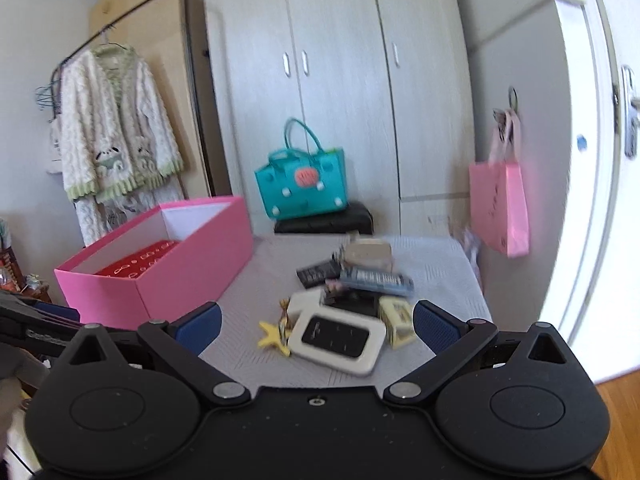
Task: Organize rigid objects
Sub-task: 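Grasp the white Wi-Fi router with the right tool while the left tool grips the pink box wall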
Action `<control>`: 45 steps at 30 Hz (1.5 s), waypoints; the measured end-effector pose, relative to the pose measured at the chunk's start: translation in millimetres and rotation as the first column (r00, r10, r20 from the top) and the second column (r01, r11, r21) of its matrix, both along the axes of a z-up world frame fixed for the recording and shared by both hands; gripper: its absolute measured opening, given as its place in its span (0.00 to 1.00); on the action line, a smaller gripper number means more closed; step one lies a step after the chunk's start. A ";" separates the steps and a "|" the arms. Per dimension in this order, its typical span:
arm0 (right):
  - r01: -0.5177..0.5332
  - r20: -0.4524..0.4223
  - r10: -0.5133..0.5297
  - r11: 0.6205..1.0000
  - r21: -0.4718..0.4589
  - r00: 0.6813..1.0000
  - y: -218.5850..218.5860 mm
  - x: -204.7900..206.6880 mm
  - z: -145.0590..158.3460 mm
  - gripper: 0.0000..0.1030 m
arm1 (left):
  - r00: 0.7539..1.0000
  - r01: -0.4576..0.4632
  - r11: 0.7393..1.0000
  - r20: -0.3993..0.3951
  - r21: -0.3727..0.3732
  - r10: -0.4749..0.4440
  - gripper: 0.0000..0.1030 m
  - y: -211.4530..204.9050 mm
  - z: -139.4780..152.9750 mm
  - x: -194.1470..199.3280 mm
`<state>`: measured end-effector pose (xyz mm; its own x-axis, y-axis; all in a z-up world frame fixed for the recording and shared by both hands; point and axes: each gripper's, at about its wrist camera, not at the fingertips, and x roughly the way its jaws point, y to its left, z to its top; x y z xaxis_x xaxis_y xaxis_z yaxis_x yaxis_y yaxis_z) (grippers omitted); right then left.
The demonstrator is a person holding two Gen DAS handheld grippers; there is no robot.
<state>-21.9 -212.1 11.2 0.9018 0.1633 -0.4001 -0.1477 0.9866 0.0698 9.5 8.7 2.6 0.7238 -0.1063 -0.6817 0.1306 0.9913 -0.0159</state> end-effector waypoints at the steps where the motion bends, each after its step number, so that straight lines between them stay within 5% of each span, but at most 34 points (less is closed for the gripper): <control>1: 0.012 -0.029 -0.013 1.000 -0.010 1.000 -2.1 7.8 -0.8 1.00 | 1.000 0.016 1.000 -0.005 -0.004 -0.016 1.00 2.3 2.7 1.9; 7: -0.043 -0.175 0.047 0.999 0.025 0.983 -24.0 46.9 -12.5 0.96 | 0.995 0.097 0.990 0.011 0.099 -0.098 1.00 9.4 17.2 12.7; 12: -0.143 -0.182 0.116 0.979 -0.145 0.976 -12.6 58.4 -23.6 0.94 | 0.978 0.188 0.982 -0.090 0.002 -0.187 1.00 30.3 23.8 34.5; 14: -0.211 -0.195 0.156 0.930 -0.302 0.968 -4.5 63.1 -30.6 0.91 | 0.978 0.189 0.982 -0.096 0.012 -0.187 1.00 36.6 25.6 41.8; 17: -0.275 -0.194 0.200 0.801 -0.532 0.960 -0.1 69.4 -40.0 0.89 | 0.986 0.163 0.981 -0.063 0.106 -0.157 1.00 43.5 32.0 49.0; 23: -0.474 -0.325 0.355 0.757 -0.451 0.877 5.6 92.9 -39.0 0.84 | 0.992 0.124 0.963 -0.025 0.240 -0.122 0.98 64.2 46.2 72.5; 28: -0.517 -0.328 0.399 0.667 -0.537 0.856 25.6 102.3 -59.0 0.72 | 0.999 0.033 0.964 -0.025 0.265 -0.028 0.86 98.2 42.3 101.5; 32: -0.560 -0.395 0.402 0.666 -0.493 0.826 26.4 118.5 -62.8 0.70 | 0.998 -0.014 0.963 -0.048 0.270 0.028 0.79 125.9 44.2 126.4; 38: -0.568 -0.409 0.406 0.687 -0.454 0.818 28.7 125.2 -60.6 0.69 | 0.988 -0.010 0.957 -0.147 0.291 0.055 0.51 149.6 32.4 168.3; 40: -0.544 -0.405 0.385 0.720 -0.430 0.829 28.9 129.8 -60.1 0.68 | 0.978 0.008 0.959 -0.201 0.284 0.051 0.18 153.9 22.8 181.5; 45: -0.451 -0.434 0.313 0.852 -0.265 0.845 14.8 149.2 -49.7 0.66 | 0.976 0.004 0.947 -0.206 0.321 0.065 0.13 156.0 9.6 195.2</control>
